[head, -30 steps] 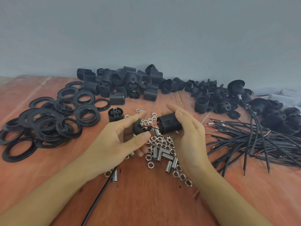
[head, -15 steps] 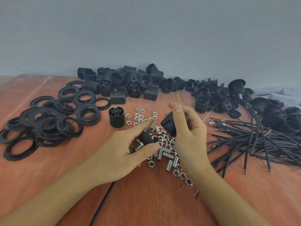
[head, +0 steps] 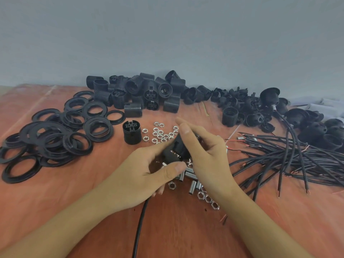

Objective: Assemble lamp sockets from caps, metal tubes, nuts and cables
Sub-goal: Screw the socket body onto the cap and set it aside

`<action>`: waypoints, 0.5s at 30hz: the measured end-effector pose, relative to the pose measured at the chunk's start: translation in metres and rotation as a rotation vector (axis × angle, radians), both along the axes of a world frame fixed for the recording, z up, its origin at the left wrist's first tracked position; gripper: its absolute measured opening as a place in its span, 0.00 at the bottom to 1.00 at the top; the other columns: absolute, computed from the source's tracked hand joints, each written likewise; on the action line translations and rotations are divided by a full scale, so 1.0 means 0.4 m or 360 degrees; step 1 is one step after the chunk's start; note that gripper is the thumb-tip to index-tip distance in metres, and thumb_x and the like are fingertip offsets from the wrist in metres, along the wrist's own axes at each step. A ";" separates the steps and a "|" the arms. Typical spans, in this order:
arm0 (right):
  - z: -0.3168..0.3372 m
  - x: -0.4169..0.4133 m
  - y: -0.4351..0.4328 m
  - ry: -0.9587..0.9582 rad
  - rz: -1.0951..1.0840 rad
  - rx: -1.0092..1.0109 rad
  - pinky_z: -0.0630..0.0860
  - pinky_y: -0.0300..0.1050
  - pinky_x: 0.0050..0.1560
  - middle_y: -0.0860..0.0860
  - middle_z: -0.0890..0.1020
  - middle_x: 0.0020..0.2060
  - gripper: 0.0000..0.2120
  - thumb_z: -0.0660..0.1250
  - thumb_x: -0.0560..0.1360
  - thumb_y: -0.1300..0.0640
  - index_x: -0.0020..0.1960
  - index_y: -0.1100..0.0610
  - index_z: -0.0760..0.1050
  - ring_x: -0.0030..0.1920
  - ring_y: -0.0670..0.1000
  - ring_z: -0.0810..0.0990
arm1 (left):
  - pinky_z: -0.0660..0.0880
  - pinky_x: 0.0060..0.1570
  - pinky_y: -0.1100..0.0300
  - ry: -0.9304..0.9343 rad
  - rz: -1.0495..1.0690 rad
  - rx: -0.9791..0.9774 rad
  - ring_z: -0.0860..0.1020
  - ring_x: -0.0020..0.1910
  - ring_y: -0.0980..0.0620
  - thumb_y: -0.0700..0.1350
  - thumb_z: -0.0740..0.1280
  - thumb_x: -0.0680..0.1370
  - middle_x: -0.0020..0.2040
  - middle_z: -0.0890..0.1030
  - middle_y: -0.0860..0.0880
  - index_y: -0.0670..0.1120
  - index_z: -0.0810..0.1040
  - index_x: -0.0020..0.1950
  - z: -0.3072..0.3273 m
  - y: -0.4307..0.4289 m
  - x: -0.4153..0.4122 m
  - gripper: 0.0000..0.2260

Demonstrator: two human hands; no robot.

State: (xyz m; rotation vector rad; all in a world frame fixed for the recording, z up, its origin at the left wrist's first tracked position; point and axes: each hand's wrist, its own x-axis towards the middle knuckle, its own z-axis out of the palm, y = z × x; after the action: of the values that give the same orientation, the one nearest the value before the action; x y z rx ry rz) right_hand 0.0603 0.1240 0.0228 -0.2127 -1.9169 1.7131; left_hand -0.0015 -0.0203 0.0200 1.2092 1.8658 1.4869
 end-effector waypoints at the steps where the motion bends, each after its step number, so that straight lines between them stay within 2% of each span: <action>1: 0.002 0.001 -0.005 0.0010 0.0009 0.0013 0.77 0.42 0.52 0.56 0.84 0.48 0.17 0.66 0.72 0.45 0.56 0.52 0.83 0.47 0.45 0.81 | 0.72 0.28 0.67 0.0061 0.0007 -0.0013 0.75 0.25 0.58 0.60 0.65 0.75 0.28 0.77 0.56 0.66 0.75 0.58 -0.002 0.000 0.001 0.11; 4: 0.002 0.003 -0.008 0.0012 0.0013 0.0064 0.75 0.40 0.47 0.52 0.82 0.42 0.16 0.65 0.71 0.44 0.53 0.51 0.83 0.43 0.44 0.79 | 0.71 0.30 0.70 0.0155 -0.0022 -0.0055 0.74 0.24 0.59 0.60 0.64 0.76 0.28 0.77 0.57 0.61 0.75 0.58 -0.008 -0.002 0.003 0.12; 8: 0.003 0.003 -0.007 0.0037 0.0014 0.0100 0.73 0.37 0.46 0.51 0.81 0.40 0.14 0.65 0.71 0.44 0.50 0.49 0.83 0.42 0.43 0.78 | 0.69 0.31 0.70 0.0199 -0.0075 -0.0109 0.73 0.23 0.59 0.60 0.63 0.78 0.26 0.76 0.56 0.64 0.73 0.54 -0.010 -0.006 0.002 0.06; 10: 0.003 0.002 -0.008 0.0053 0.0020 0.0097 0.73 0.34 0.45 0.50 0.81 0.40 0.13 0.65 0.72 0.43 0.48 0.49 0.84 0.41 0.40 0.78 | 0.69 0.32 0.71 0.0124 -0.0089 -0.0109 0.72 0.23 0.59 0.60 0.63 0.77 0.25 0.75 0.54 0.63 0.75 0.52 -0.010 -0.006 0.002 0.06; 11: 0.004 0.003 -0.009 0.0057 0.0030 0.0114 0.73 0.34 0.45 0.50 0.81 0.40 0.13 0.66 0.74 0.42 0.48 0.49 0.84 0.41 0.40 0.78 | 0.69 0.32 0.71 0.0054 -0.0072 -0.0092 0.72 0.23 0.59 0.60 0.65 0.77 0.25 0.75 0.54 0.61 0.76 0.53 -0.009 -0.004 0.003 0.08; 13: 0.002 0.005 -0.004 0.0033 0.0089 0.0112 0.76 0.39 0.46 0.50 0.80 0.40 0.15 0.64 0.78 0.41 0.48 0.50 0.84 0.43 0.42 0.79 | 0.71 0.32 0.70 -0.0150 0.0048 -0.0023 0.73 0.24 0.57 0.58 0.70 0.74 0.28 0.78 0.54 0.54 0.76 0.60 -0.009 -0.001 -0.001 0.16; 15: 0.004 0.006 0.005 -0.0053 0.0182 -0.0033 0.78 0.46 0.50 0.55 0.81 0.46 0.14 0.61 0.77 0.44 0.52 0.47 0.83 0.46 0.48 0.79 | 0.71 0.28 0.68 -0.0361 0.0252 0.0035 0.76 0.25 0.54 0.55 0.74 0.67 0.32 0.81 0.49 0.50 0.75 0.60 -0.007 0.000 -0.006 0.24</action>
State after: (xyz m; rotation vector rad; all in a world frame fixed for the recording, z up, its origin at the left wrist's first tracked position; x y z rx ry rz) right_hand 0.0627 0.1259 0.0243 -0.1428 -1.9704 1.8148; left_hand -0.0040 -0.0201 0.0171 0.8770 1.8289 1.6567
